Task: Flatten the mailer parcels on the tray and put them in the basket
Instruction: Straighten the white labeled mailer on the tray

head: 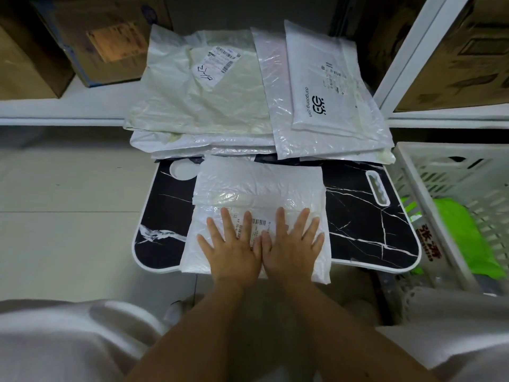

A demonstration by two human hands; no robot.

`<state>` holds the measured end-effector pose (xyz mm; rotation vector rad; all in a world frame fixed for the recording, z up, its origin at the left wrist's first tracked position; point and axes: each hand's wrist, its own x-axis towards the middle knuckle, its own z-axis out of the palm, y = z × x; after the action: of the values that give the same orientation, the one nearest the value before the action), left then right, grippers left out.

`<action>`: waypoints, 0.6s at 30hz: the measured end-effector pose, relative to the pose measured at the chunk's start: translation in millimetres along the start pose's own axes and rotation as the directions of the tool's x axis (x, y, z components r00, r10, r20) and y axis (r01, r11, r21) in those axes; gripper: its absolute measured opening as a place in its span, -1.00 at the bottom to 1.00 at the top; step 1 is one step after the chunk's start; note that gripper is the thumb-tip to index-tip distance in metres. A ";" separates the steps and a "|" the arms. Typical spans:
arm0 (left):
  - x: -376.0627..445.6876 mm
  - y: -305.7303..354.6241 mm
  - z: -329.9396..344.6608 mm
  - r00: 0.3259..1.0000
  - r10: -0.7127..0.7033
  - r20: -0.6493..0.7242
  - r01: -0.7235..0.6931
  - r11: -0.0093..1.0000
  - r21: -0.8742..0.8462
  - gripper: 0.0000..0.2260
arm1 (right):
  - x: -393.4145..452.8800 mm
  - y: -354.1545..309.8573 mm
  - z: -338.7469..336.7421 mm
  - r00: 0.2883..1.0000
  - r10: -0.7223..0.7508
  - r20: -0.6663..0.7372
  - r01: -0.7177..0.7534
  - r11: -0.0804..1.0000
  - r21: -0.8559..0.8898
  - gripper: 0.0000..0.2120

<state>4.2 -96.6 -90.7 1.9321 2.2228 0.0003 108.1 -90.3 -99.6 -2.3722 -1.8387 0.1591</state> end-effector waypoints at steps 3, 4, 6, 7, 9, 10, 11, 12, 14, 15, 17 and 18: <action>0.8 0.3 -1.9 1.000 0.014 0.023 -0.015 1.000 0.025 -0.45 | 1.2 1.0 1.9 1.000 -0.017 -0.003 0.017 0.999 -0.034 -0.39; 1.7 0.2 -3.5 1.000 0.020 0.018 -0.021 0.999 0.030 -0.45 | 2.1 1.7 0.9 1.000 -0.023 -0.002 0.023 0.999 -0.040 -0.40; 5.2 -2.5 -9.5 0.999 0.026 -0.041 -0.025 0.999 0.026 -0.45 | 4.7 2.4 -3.1 0.999 -0.031 -0.014 0.031 0.998 -0.049 -0.44; 9.2 -5.0 -10.4 0.995 0.040 -0.089 -0.039 0.999 0.016 -0.46 | 6.9 2.7 -5.9 0.999 -0.038 -0.031 0.036 0.998 -0.056 -0.48; 19.3 -10.7 -11.6 0.977 0.064 -0.204 -0.066 0.998 0.001 -0.49 | 14.4 1.5 -11.3 0.991 -0.079 -0.104 0.074 0.996 -0.057 -0.61; 24.1 -11.6 -15.4 0.966 0.067 -0.249 -0.071 0.997 -0.008 -0.49 | 20.4 0.6 -13.7 0.980 -0.126 -0.152 0.119 0.991 -0.057 -0.67; 29.3 -10.7 -21.8 0.962 0.059 -0.267 -0.065 0.998 -0.013 -0.48 | 26.7 0.2 -15.4 0.966 -0.183 -0.185 0.176 0.983 -0.055 -0.68; 35.7 -9.6 -27.9 0.969 0.042 -0.243 -0.047 0.999 -0.016 -0.46 | 32.9 0.0 -16.5 0.952 -0.236 -0.196 0.233 0.972 -0.039 -0.67; 48.7 -8.4 -34.4 0.987 0.006 -0.159 -0.006 1.000 -0.004 -0.43 | 43.9 1.2 -15.1 0.949 -0.288 -0.126 0.294 0.955 0.030 -0.63; 52.2 -7.8 -34.4 0.989 -0.008 -0.144 0.010 1.000 0.011 -0.42 | 47.1 3.3 -12.2 0.955 -0.288 -0.074 0.292 0.955 0.057 -0.59; 53.9 -6.6 -30.7 0.987 -0.036 -0.155 0.043 0.998 0.039 -0.42 | 48.4 7.3 -7.3 0.959 -0.278 -0.063 0.283 0.955 0.093 -0.48; 53.6 -5.8 -26.0 0.983 -0.049 -0.178 0.057 0.997 0.045 -0.42 | 48.2 8.5 -6.1 0.958 -0.278 -0.076 0.284 0.954 0.093 -0.43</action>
<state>-12.2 -41.6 -73.8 1.9684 2.4085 0.1139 129.2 -45.9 -95.0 -1.9983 -2.0583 0.1439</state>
